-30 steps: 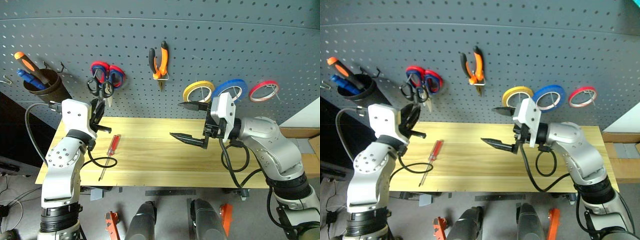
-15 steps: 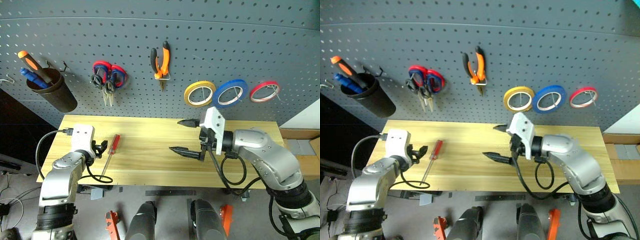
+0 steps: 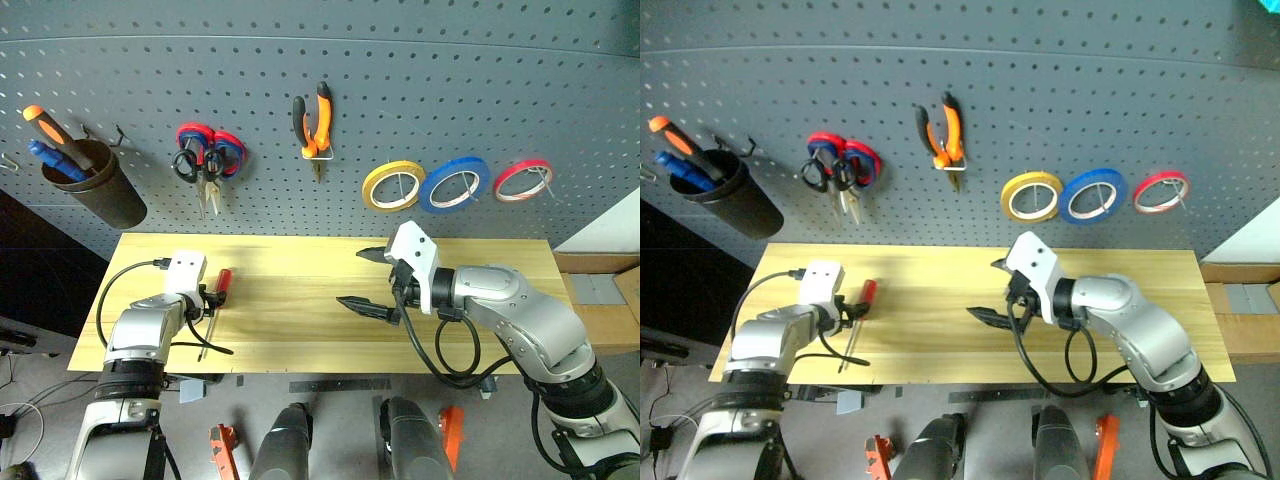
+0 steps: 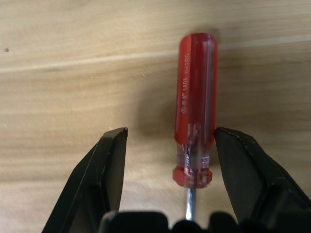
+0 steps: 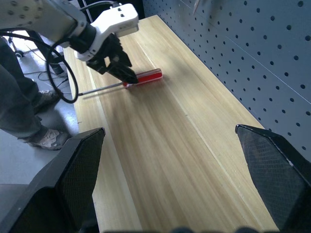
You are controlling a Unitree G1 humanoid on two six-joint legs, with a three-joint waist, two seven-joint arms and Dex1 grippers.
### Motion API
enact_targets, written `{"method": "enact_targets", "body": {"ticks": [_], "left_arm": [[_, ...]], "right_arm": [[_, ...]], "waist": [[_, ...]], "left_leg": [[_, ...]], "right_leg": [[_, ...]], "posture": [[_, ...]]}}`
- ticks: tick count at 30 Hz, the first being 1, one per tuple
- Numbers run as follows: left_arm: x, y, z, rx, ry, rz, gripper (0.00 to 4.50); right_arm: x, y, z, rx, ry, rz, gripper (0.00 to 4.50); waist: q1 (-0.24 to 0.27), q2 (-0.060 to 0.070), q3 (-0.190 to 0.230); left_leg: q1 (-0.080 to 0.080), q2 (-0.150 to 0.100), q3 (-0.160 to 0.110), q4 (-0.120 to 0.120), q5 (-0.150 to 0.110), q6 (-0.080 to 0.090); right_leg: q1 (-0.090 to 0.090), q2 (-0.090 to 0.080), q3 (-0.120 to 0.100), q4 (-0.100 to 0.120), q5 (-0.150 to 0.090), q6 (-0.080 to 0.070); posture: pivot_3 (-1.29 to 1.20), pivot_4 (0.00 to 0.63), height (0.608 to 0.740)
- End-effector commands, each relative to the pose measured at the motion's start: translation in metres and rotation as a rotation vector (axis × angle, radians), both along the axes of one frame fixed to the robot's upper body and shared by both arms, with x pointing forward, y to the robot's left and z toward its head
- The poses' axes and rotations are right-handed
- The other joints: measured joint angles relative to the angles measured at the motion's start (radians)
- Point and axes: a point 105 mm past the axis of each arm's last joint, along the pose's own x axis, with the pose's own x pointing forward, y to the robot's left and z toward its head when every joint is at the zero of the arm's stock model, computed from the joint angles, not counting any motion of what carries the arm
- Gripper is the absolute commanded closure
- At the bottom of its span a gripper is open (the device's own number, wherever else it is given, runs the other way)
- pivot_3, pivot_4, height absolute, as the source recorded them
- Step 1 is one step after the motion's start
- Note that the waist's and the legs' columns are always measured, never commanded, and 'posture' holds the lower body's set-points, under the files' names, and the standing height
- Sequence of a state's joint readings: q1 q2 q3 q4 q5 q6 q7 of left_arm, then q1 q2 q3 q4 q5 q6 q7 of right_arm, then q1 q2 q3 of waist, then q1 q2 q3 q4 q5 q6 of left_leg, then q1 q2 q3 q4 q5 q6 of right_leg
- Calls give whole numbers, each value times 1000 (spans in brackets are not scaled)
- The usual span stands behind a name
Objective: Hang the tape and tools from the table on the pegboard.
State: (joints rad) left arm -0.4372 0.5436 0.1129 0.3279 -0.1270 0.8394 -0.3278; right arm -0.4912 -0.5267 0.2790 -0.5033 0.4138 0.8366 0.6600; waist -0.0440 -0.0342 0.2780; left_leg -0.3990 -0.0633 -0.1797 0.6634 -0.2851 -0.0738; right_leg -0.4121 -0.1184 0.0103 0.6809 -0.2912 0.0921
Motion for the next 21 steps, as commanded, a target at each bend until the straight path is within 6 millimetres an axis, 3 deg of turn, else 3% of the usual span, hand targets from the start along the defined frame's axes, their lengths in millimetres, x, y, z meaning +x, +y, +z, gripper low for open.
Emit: {"method": "enact_targets", "body": {"ticks": [1, 4, 9, 17, 21], "left_arm": [[6, 2, 2, 23, -12, -23, 1497], [6, 0, 0, 25, -12, -41, 2085], [0, 8, -3, 41, -17, -34, 3621], [-1, 30, 27, 98, -237, 63, 3650], [-14, 37, 56, 171, -423, 86, 3650]], "right_arm": [[-6, 5, 9, -1, -52, 22, 0], [-5, 4, 10, -8, -58, 18, 0], [-4, 1, 13, -12, -64, 15, 0], [-1, 2, 18, -10, -82, 24, 0], [-4, 5, 30, 24, -107, 81, 0]], "waist": [[-4, 0, 0], [-11, 0, 0], [-14, 0, 0], [-18, 0, 0], [-18, 0, 0]], "left_leg": [[0, 0, 0, 0, 0, 0], [0, 0, 0, 0, 0, 0], [0, 0, 0, 0, 0, 0], [0, 0, 0, 0, 0, 0], [-1, 1, 0, -1, 0, 0]], "right_leg": [[0, 0, 0, 0, 0, 0], [0, 0, 0, 0, 0, 0], [0, 0, 0, 0, 0, 0], [-1, 0, 0, 0, 0, 0], [-2, -1, 1, 0, 0, 0]], "posture": [[-61, 292, 740], [-69, 293, 740], [-73, 291, 740], [-64, 270, 740], [-54, 250, 740]]}}
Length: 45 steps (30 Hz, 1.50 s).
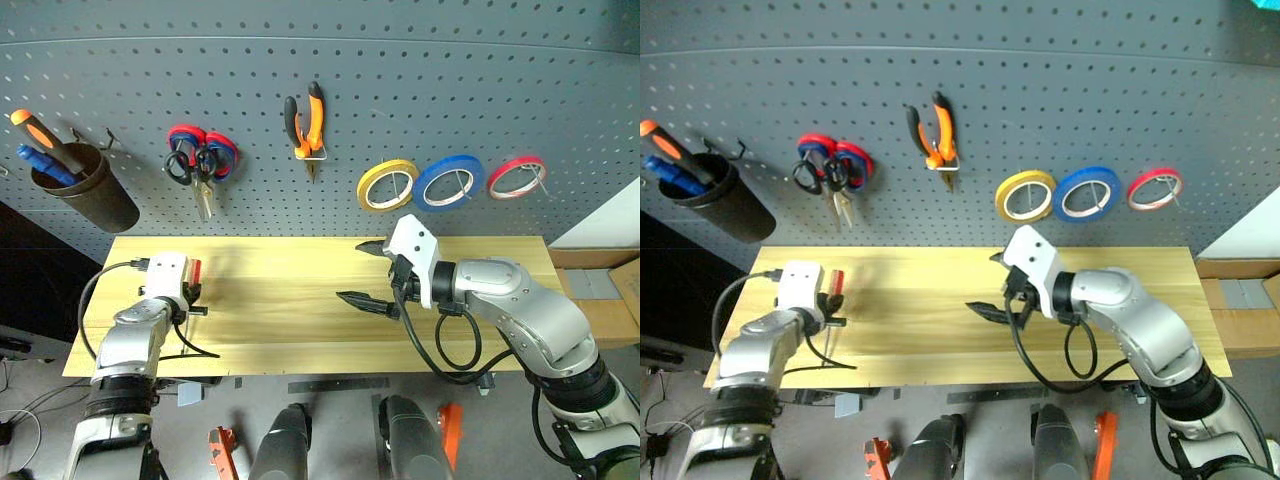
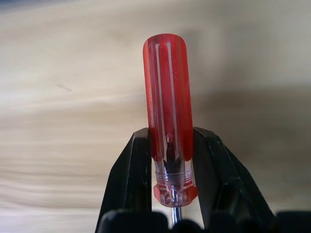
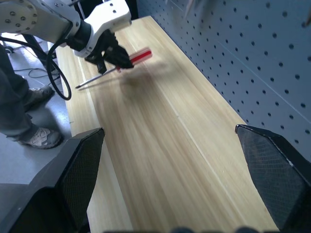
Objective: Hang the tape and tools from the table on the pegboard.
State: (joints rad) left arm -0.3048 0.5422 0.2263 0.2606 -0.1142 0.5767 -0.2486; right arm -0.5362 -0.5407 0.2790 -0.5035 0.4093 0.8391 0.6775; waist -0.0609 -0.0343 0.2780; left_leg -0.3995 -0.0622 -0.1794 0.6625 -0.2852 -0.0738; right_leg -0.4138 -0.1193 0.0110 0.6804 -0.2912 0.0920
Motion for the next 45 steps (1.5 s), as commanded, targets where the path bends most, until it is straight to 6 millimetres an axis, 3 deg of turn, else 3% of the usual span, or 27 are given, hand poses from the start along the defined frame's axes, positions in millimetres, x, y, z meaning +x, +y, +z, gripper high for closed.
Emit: {"method": "enact_targets", "body": {"ticks": [1, 10, 12, 15, 21, 28, 32, 38, 45], "left_arm": [[-11, 5, 47, 82, -245, 13, 3650], [-77, 9, 95, 325, -539, 89, 3650], [-82, 9, 107, 371, -590, 94, 3650], [-85, 0, 141, 439, -712, 56, 3650], [-79, -6, 209, 447, -934, 65, 3650], [-63, -8, 273, 313, -1112, 57, 3651], [-53, 2, 298, 266, -1156, 53, 3651], [-33, 14, 315, 317, -1171, 14, 3651], [-13, 23, 313, 335, -1170, 7, 3651]], "right_arm": [[-8, 5, 23, 52, -81, 87, 0], [-18, 8, 59, 211, -176, 278, 0], [-16, 7, 66, 244, -178, 298, 0], [-7, 5, 76, 268, -210, 282, 0], [-1, 2, 82, 258, -231, 280, 0], [4, -3, 85, 253, -237, 256, 0], [6, -4, 86, 248, -244, 231, 0], [11, -3, 89, 245, -270, 183, 0], [12, -1, 90, 242, -267, 176, 0]], "waist": [[0, 0, 0], [15, -1, -2], [23, -2, -4], [36, -3, -13], [62, -5, -37], [58, -7, -53], [52, -7, -55], [33, -7, -55], [29, -7, -55]], "left_leg": [[0, 0, 1, 0, 0, 0], [0, 0, 3, -1, 0, 0], [0, 0, 3, -1, 0, 0], [0, 1, 3, 0, 0, -1], [0, 0, 3, 0, 1, -1], [0, 1, 3, 1, 1, -2], [1, 1, 3, 1, 1, -2], [1, 1, 3, 1, 2, -3], [1, 1, 2, 1, 2, -3]], "right_leg": [[-1, 0, 1, 0, 0, 0], [-1, -2, 0, -1, 1, 0], [-1, -1, 0, 0, 1, -1], [-1, 0, 0, 0, 2, -1], [-1, 1, -1, -1, 3, -1], [-1, 2, -1, 0, 3, -1], [-1, 2, 0, 0, 3, -1], [-1, 2, -1, 0, 3, -1], [-1, 2, -1, 0, 3, -1]], "posture": [[-51, 247, 740], [14, 200, 740], [36, 188, 740], [52, 177, 740], [76, 156, 740], [61, 152, 740], [48, 154, 740], [37, 157, 740], [23, 162, 740]]}}
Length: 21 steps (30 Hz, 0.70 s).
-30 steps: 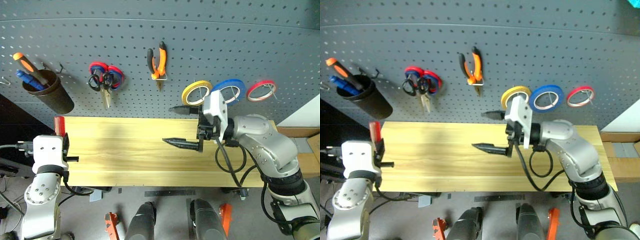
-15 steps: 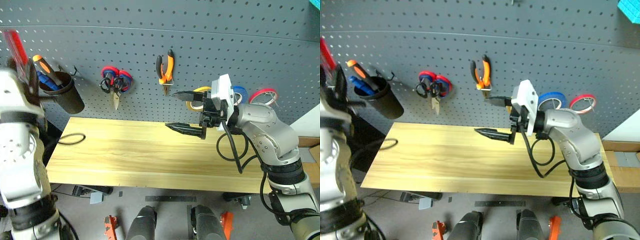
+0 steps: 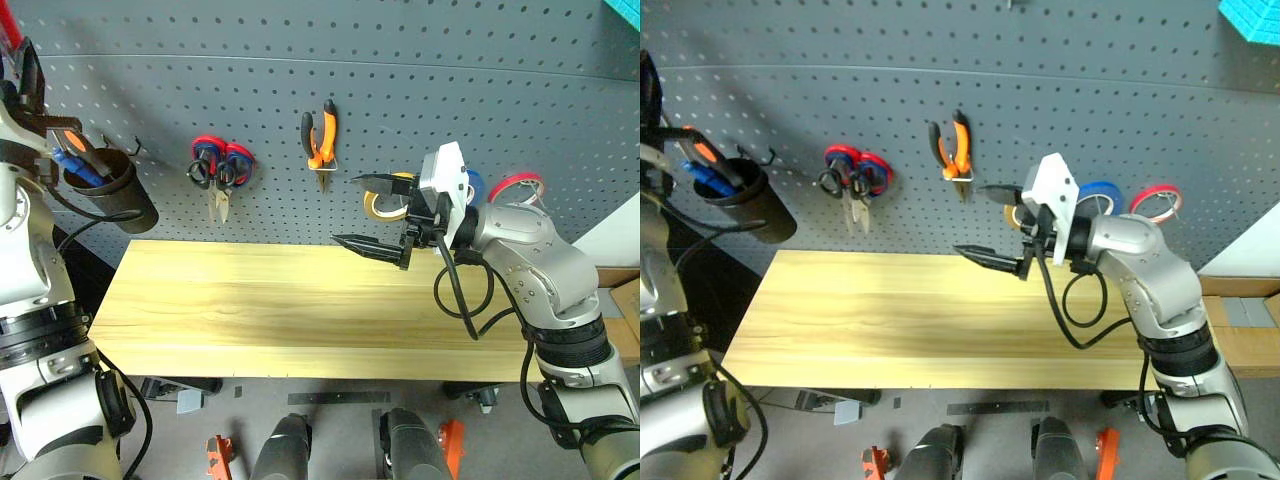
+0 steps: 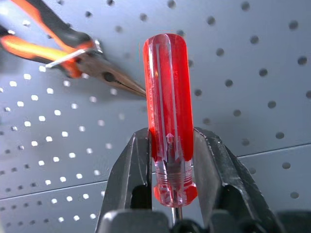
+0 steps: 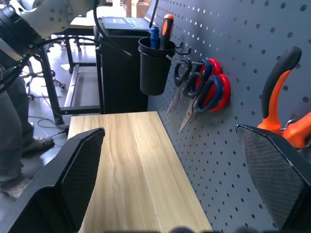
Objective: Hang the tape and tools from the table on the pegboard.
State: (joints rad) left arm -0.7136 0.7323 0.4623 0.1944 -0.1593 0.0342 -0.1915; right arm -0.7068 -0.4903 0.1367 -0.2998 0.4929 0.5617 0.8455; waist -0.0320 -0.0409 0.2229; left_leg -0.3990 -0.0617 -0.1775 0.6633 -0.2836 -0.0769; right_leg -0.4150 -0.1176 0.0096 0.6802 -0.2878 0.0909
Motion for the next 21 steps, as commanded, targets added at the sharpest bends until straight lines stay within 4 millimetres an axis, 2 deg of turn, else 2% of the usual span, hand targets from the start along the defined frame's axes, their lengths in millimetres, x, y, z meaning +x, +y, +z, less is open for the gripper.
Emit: {"method": "enact_targets", "body": {"ticks": [1, 15, 21], "left_arm": [[-4, 1, 16, 52, -63, 13, 3651], [16, 0, -13, 55, -16, 5, 3651], [15, -1, -31, 10, 8, -9, 3651]], "right_arm": [[-5, 1, 15, 12, -55, 7, 0], [-13, -4, 7, -3, -43, 5, 0], [-10, -6, 6, -10, -40, -6, 0]], "waist": [[-1, 0, 0], [-10, 0, 0], [-23, 0, 0]], "left_leg": [[0, 0, 0, 0, 0, 0], [-1, 0, 0, 0, 0, 0], [0, 0, 0, 0, 0, 0]], "right_leg": [[0, 0, 0, 0, 0, 0], [-1, 0, 0, 1, 0, 0], [-1, 0, 0, 1, 0, 0]], "posture": [[19, 163, 740], [-4, 174, 740], [-15, 179, 740]]}}
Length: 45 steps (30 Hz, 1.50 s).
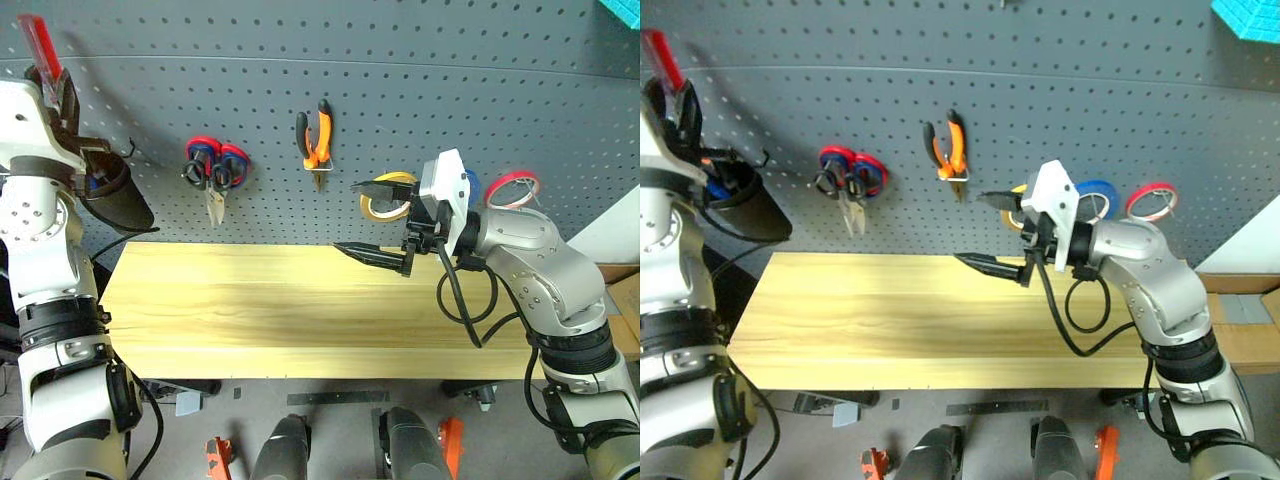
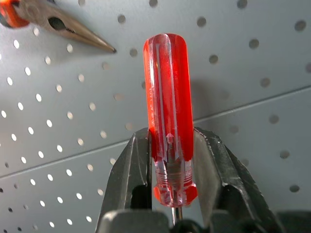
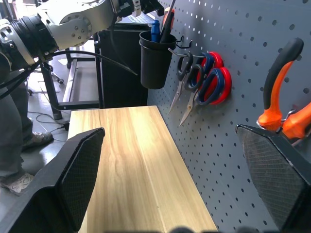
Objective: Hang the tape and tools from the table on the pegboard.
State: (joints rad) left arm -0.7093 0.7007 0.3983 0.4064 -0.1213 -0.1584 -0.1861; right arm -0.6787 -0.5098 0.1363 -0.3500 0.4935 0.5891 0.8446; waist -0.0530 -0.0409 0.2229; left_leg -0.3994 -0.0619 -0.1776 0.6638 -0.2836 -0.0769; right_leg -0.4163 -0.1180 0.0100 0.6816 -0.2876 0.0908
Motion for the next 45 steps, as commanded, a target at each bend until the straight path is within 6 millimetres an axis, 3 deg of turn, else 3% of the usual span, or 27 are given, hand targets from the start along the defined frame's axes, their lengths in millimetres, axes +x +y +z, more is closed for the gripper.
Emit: {"method": "enact_targets", "body": {"ticks": [1, 4, 10, 14, 18, 22, 25, 32, 39, 45], "left_arm": [[-10, -3, 3, -25, -52, -14, 3651], [-15, -4, -9, -74, -48, -22, 3651], [-29, -2, -17, -145, -70, -6, 1605], [-39, -1, -2, -163, -123, 29, 243], [-49, -14, 16, -164, -147, 4, 243], [-43, -66, 6, -48, 13, -214, 243], [-37, -102, -32, -76, 256, -394, 243], [-44, -155, -105, 45, 581, -434, 243], [-57, -152, -163, 53, 722, -476, 243], [-62, -143, -181, 59, 742, -484, 243]], "right_arm": [[-3, -4, 10, 15, -45, -5, 0], [-2, -3, 11, 14, -45, -8, 0], [-3, -5, 10, 8, -42, -16, 0], [-4, -8, 7, 2, -37, -18, 0], [-4, -13, 5, 4, -27, -27, 0], [-4, -18, 3, 10, -13, -37, 0], [-6, -20, 1, 13, -4, -36, 0], [-9, -18, -4, 4, 11, -36, 0], [-8, -32, -31, -14, 58, -101, 0], [-10, -38, -49, -8, 93, -145, 0]], "waist": [[-4, 0, 0], [-5, 0, 0], [-10, 0, 0], [-7, 0, 0], [-5, 0, 0], [-4, 0, -1], [-4, 4, -5], [-5, 9, -14], [6, 21, -44], [15, 20, -45]], "left_leg": [[0, 0, 0, 0, 0, 0], [0, 0, 0, 0, 0, 0], [0, 0, 0, 0, 0, 0], [0, 0, 0, 1, 0, 0], [0, 0, 0, 1, 0, 0], [0, 0, 1, 1, 0, 0], [0, 0, 1, 1, 0, 0], [2, 1, 3, 1, 0, 0], [7, 0, 8, -2, -2, 3], [14, 3, 9, -1, -2, 5]], "right_leg": [[0, 0, 0, 0, 0, 0], [0, 0, 0, 0, 0, 0], [-1, 0, 1, 1, 0, 0], [0, 0, 1, 1, 0, 0], [0, 0, 1, 0, 0, 0], [0, 0, 1, 0, 0, 0], [1, 0, 2, 0, 0, 0], [1, 2, 4, 1, 1, 0], [8, -1, 6, -6, 1, 1], [11, 2, 7, 0, 2, 1]], "posture": [[-17, 180, 740], [-21, 181, 740], [-21, 183, 740], [-21, 182, 740], [-19, 180, 740], [-8, 172, 740], [-1, 165, 740], [-8, 152, 740], [-31, 137, 740], [-36, 129, 740]]}}
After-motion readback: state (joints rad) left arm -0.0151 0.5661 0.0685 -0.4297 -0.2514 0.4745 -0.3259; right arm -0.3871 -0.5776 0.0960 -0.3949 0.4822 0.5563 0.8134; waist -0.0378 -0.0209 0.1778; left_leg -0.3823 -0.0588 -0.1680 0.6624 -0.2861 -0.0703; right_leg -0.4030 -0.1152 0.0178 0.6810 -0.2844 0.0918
